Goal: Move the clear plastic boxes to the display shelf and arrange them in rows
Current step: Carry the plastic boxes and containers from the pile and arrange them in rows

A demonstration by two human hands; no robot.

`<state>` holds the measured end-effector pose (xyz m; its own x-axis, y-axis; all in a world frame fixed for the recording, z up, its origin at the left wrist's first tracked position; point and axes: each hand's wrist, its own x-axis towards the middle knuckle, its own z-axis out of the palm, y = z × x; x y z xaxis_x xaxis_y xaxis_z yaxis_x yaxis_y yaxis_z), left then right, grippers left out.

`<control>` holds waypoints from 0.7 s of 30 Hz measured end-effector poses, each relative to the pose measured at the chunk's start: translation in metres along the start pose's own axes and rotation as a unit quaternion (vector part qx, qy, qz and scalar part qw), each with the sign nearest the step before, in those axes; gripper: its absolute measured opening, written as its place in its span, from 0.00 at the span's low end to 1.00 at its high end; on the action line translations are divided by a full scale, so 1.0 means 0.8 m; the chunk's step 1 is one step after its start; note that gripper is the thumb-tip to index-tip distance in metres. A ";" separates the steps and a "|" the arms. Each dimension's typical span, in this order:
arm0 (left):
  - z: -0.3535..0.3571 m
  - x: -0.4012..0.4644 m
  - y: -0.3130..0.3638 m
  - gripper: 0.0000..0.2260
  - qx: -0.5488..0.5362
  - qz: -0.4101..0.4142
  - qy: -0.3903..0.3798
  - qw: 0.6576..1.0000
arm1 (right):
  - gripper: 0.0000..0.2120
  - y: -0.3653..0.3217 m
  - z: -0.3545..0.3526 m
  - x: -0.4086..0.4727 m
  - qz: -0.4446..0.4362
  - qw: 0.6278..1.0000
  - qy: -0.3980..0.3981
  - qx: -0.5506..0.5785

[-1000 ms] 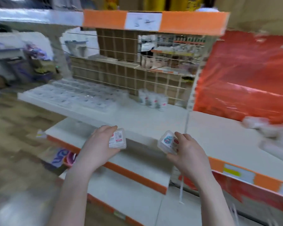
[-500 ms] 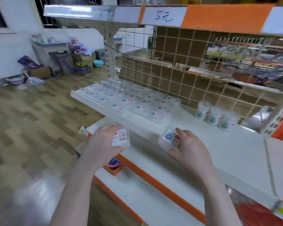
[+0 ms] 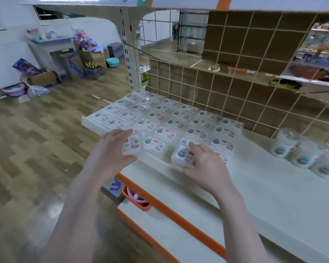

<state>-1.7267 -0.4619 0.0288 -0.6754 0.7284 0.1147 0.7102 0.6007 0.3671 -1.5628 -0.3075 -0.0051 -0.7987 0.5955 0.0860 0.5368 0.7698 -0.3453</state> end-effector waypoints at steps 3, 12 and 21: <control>0.006 0.033 -0.011 0.33 -0.009 0.021 -0.012 1.000 | 0.32 -0.005 0.011 0.013 0.004 1.000 -0.010 -0.006; 0.023 0.115 -0.032 0.33 -0.033 0.131 -0.065 0.989 | 0.33 -0.030 0.035 0.035 0.056 0.998 -0.032 -0.004; 0.041 0.162 -0.044 0.34 -0.075 0.183 -0.130 0.972 | 0.24 -0.034 0.054 0.023 0.096 0.993 0.069 0.019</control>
<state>-1.8327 -0.3782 0.0006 -0.2958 0.9547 0.0325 0.8432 0.2450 0.4785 -1.6041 -0.3274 -0.0345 -0.6360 0.7585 0.1420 0.6629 0.6313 -0.4026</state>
